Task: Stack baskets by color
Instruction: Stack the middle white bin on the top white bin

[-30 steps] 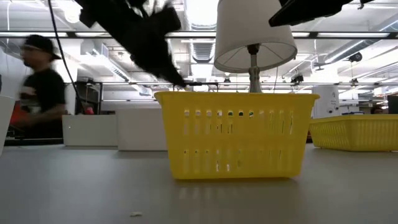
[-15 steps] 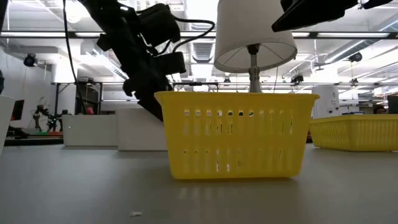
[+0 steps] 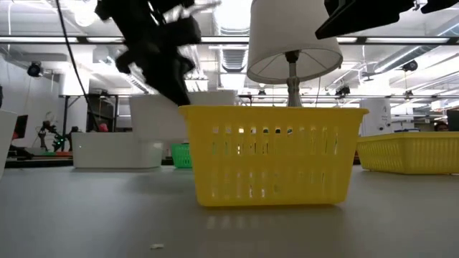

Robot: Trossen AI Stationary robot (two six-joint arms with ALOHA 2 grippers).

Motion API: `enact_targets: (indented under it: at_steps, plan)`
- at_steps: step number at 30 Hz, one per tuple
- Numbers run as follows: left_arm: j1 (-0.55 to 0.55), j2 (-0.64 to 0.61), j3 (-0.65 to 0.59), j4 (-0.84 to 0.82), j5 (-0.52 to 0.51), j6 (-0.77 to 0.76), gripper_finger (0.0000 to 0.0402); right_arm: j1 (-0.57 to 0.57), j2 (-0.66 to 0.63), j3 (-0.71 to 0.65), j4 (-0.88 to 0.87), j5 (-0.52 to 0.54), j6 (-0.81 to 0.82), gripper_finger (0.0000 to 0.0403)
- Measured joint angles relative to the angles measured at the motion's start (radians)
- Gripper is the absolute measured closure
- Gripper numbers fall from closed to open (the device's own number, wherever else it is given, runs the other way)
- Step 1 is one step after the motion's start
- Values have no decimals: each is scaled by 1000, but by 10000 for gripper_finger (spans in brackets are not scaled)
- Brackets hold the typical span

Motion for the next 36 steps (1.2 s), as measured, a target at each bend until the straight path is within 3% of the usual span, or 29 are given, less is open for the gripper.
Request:
enact_targets:
  at_steps: [8,14,17,24,36]
  plan:
    - [62,-240,-2,-255,-108,118,401,0,0,0,0,0,8,355]
    - [248,-377,-2,-342,-113,247,401,0,0,0,1,0,8,355]
    - [366,-415,-2,-368,-57,287,401,0,0,0,0,0,8,355]
    - [596,-417,-4,-383,148,369,401,0,0,0,1,-2,8,355]
    - [766,-362,-35,-457,177,419,401,0,0,-1,0,-10,19,355]
